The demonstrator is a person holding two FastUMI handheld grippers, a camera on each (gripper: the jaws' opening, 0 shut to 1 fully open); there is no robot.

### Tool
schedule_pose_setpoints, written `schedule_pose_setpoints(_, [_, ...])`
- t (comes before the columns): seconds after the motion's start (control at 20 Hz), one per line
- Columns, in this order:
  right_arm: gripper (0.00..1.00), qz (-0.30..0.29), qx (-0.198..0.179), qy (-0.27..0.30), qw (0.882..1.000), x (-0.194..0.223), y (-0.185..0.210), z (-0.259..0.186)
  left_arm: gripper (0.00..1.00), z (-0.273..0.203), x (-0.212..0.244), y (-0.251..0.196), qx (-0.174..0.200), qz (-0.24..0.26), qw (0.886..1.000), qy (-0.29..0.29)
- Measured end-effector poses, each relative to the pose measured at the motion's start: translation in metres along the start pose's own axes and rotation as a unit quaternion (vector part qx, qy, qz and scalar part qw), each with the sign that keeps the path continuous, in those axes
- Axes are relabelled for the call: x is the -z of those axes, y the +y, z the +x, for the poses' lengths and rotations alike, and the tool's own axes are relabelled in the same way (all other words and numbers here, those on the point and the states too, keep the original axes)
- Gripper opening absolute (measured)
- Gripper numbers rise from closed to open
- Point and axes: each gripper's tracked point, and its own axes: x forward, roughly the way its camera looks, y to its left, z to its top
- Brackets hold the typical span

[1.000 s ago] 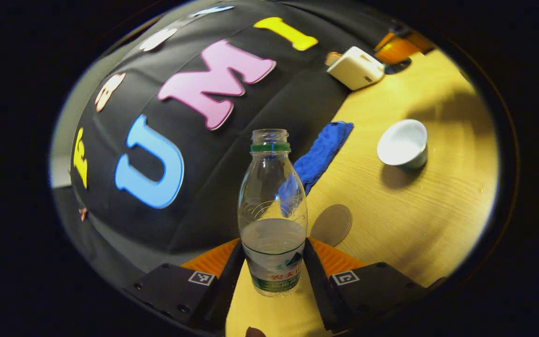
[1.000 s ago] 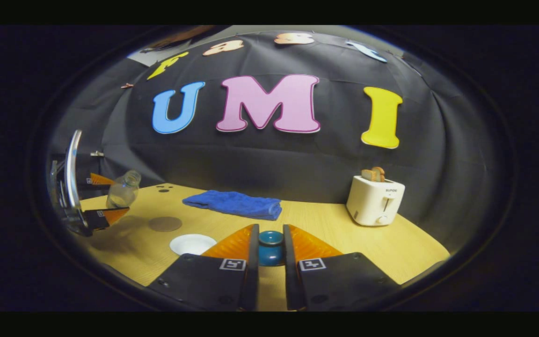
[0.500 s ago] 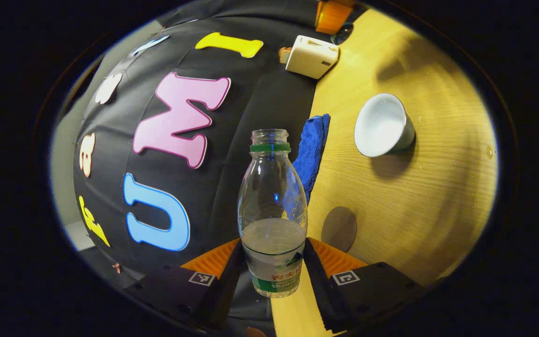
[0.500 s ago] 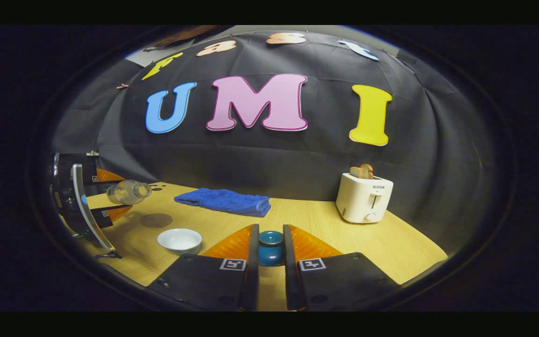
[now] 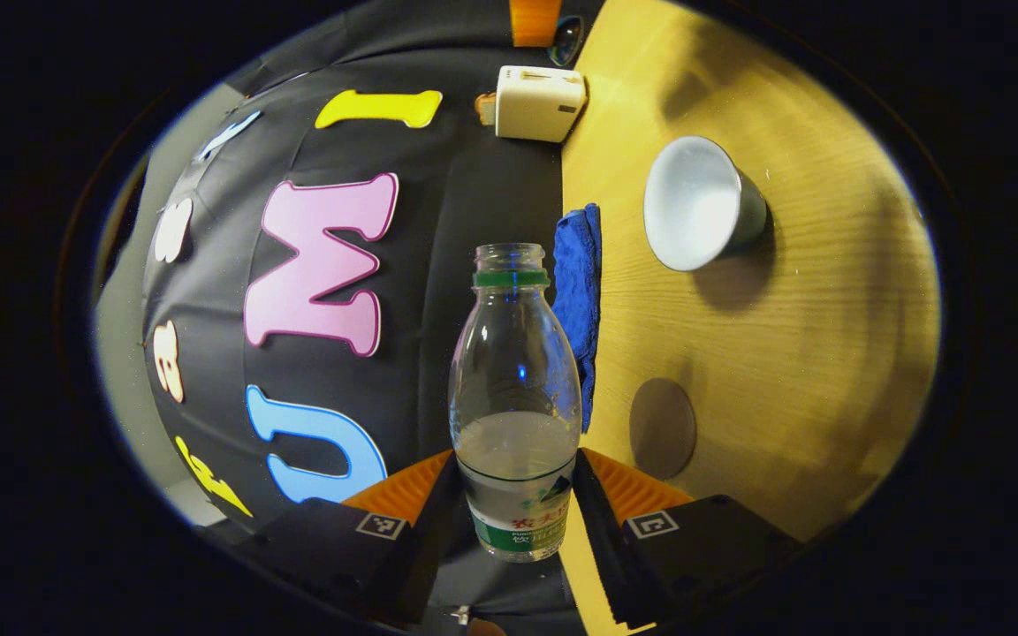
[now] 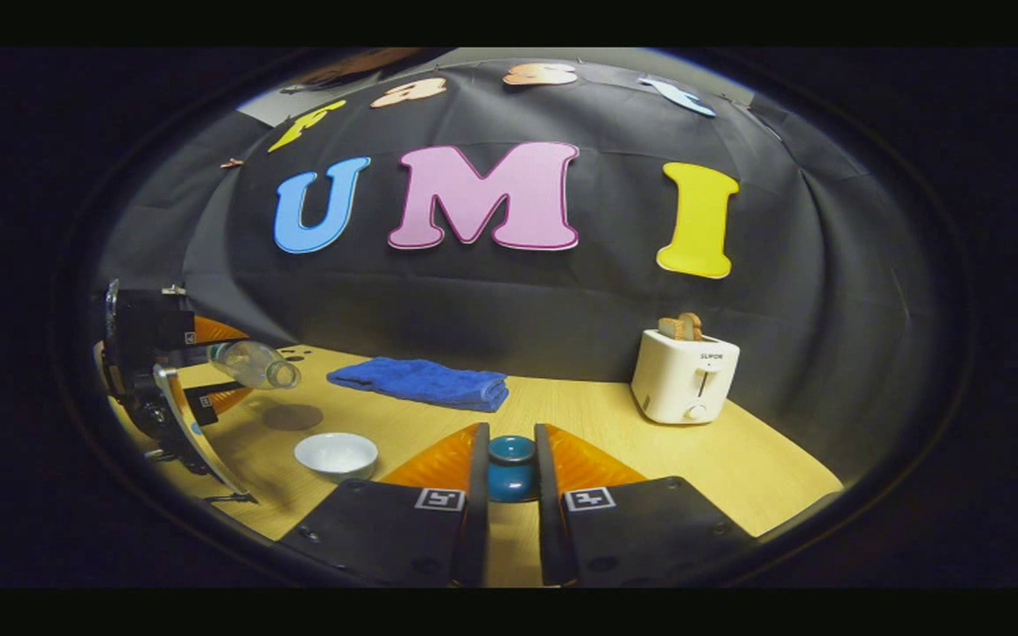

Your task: Open the teacup lid with one hand, grasp the water bottle and pour water into the teacup with the other hand; after pouring, place the water bottle on the coaster and then close the teacup lid.

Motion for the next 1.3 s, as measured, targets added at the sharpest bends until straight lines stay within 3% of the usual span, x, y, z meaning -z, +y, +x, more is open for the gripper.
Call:
schedule_pose_setpoints(0.15, [0.26,-0.002,0.001,-0.002,1.000,-0.002,-0.002,-0.001,0.75,0.004,-0.002,-0.001,0.001,0.020,1.000,-0.005])
schedule_pose_setpoints(0.2, [0.31,-0.002,0.002,-0.002,1.000,-0.002,-0.004,-0.002,0.75,0.004,0.000,-0.002,0.001,0.027,1.000,-0.007])
schedule_pose_setpoints(0.25, [0.26,-0.003,0.004,-0.003,1.000,-0.002,-0.006,-0.002,0.75,0.004,0.000,-0.003,0.000,0.035,0.999,-0.008])
schedule_pose_setpoints(0.5, [0.26,-0.010,0.010,-0.004,1.000,-0.003,-0.009,-0.005,0.75,0.000,-0.002,-0.004,-0.009,0.065,0.998,-0.018])
schedule_pose_setpoints(0.65, [0.26,-0.010,0.008,-0.003,1.000,-0.001,-0.007,-0.007,0.75,0.001,-0.005,-0.004,-0.013,0.076,0.997,-0.025])
schedule_pose_setpoints(0.7, [0.31,-0.011,0.008,-0.002,1.000,0.000,-0.007,-0.008,0.75,0.000,-0.005,-0.003,-0.015,0.080,0.996,-0.026])
schedule_pose_setpoints(0.75, [0.26,-0.013,0.009,-0.002,1.000,0.001,-0.006,-0.008,0.75,0.000,-0.007,-0.002,-0.018,0.085,0.996,-0.028])
schedule_pose_setpoints(0.8, [0.31,-0.016,0.009,-0.003,1.000,0.001,-0.006,-0.009,0.75,0.001,-0.007,-0.001,-0.020,0.090,0.995,-0.030])
schedule_pose_setpoints(1.3, [0.26,-0.026,0.014,-0.009,1.000,-0.004,-0.008,-0.014,0.75,-0.001,-0.014,0.003,-0.030,0.108,0.992,-0.049])
